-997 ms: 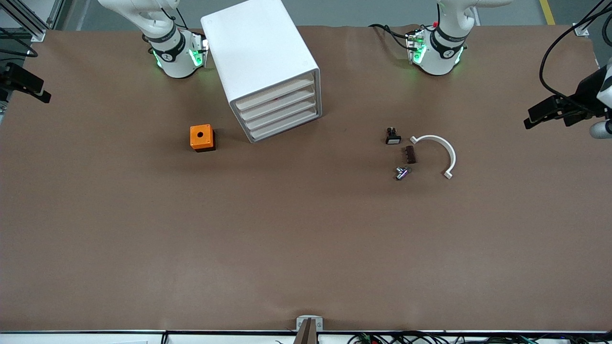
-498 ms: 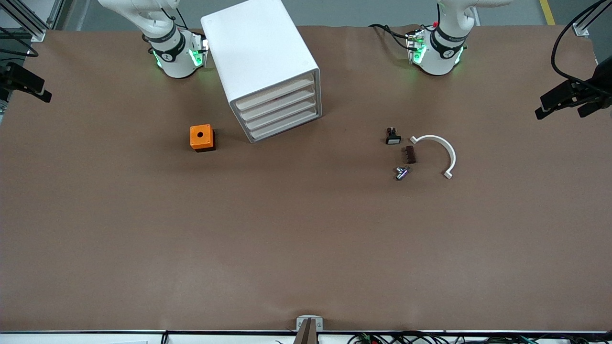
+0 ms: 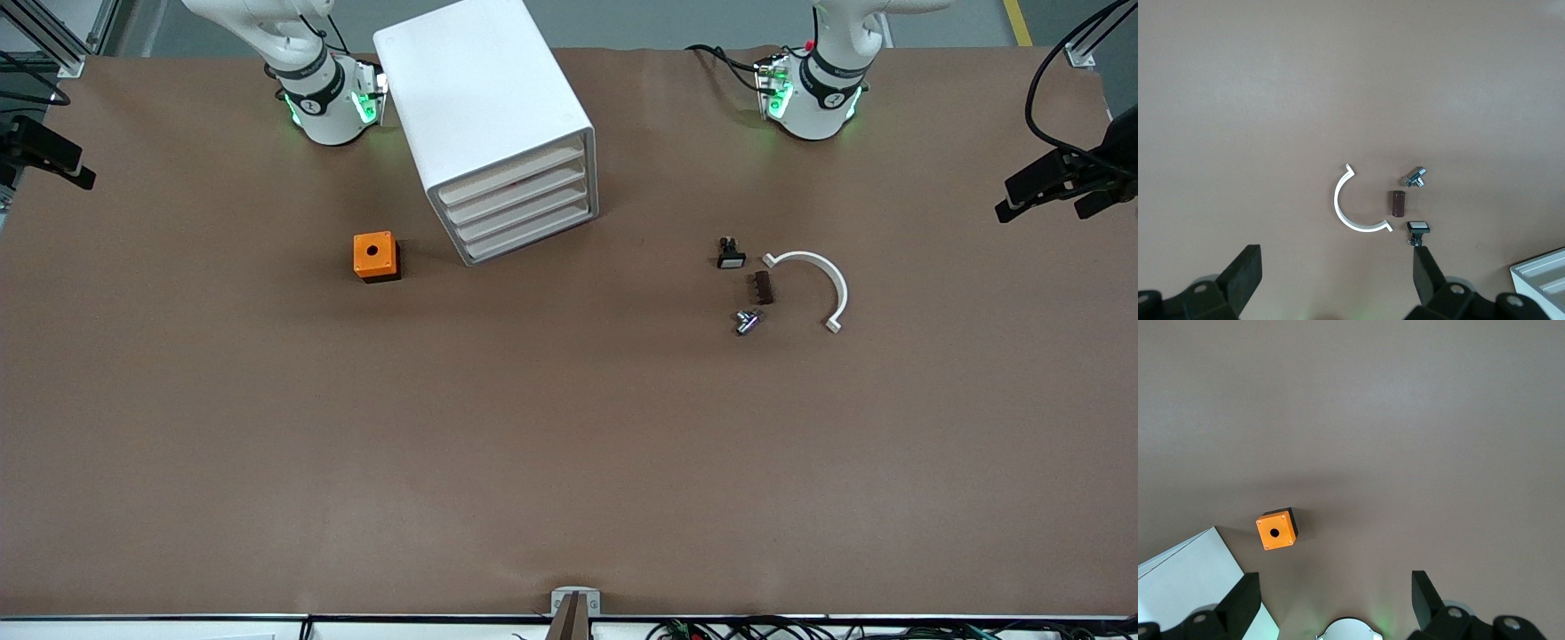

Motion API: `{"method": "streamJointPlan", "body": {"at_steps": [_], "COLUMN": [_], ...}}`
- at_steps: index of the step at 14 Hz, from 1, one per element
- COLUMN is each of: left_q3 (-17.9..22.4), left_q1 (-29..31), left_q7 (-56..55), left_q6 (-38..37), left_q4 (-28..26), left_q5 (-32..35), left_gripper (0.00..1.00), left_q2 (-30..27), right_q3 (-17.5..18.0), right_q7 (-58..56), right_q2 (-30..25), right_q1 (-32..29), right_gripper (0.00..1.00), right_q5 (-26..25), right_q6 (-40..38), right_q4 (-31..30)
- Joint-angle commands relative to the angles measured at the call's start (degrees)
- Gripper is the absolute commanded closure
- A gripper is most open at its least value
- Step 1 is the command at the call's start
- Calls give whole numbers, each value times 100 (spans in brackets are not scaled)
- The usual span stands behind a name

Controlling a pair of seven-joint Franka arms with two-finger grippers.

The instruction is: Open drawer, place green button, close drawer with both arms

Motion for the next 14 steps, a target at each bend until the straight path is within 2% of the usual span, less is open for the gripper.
{"method": "streamJointPlan", "body": {"at_steps": [1,14], "left_q3": [-41,-41], "left_q1": [26,44], "left_q7": [52,87], "left_q6": [-117,-117], "left_q4": [136,145], "left_q5": [129,120], "left_gripper": [0,0], "left_q2": [57,259], "right_q3": [1,45], "right_q7": [16,16], "right_q2": [-51,-60], "right_q1": [-44,-8], "right_gripper": [0,0], "right_q5": [-37,-90], "right_q6": [-6,-6], "right_q4": [-9,0]}}
